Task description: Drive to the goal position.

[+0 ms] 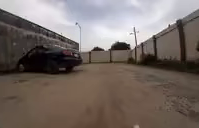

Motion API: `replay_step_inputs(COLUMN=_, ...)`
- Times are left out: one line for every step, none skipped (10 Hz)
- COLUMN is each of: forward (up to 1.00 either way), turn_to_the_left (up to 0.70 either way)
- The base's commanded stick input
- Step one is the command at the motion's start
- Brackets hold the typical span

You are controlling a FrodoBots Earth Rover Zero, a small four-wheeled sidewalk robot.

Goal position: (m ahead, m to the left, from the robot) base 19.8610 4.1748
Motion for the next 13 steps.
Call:
replay_step_inputs(forward=0.7, turn_to_the_left=-0.33)
replay_step_inputs(forward=0.7, turn_to_the_left=-0.35)
replay_step_inputs(forward=0.7, turn_to_the_left=-0.35)
replay_step_inputs(forward=0.7, turn_to_the_left=-0.34)
replay_step_inputs(forward=0.7, turn_to_the_left=-0.05)
replay_step_inputs(forward=0.7, turn_to_the_left=-0.27)
replay_step_inputs(forward=0.7, turn_to_the_left=-0.35)
replay_step_inputs(forward=0.7, turn_to_the_left=-0.35)
replay_step_inputs(forward=0.7, turn_to_the_left=-0.35)
replay_step_inputs(forward=0.7, turn_to_the_left=0.0)
replay_step_inputs(forward=0.7, turn_to_the_left=0.0)
replay_step_inputs(forward=0.7, turn_to_the_left=0.0)
replay_step_inputs(forward=0.7, turn_to_the_left=0.0)
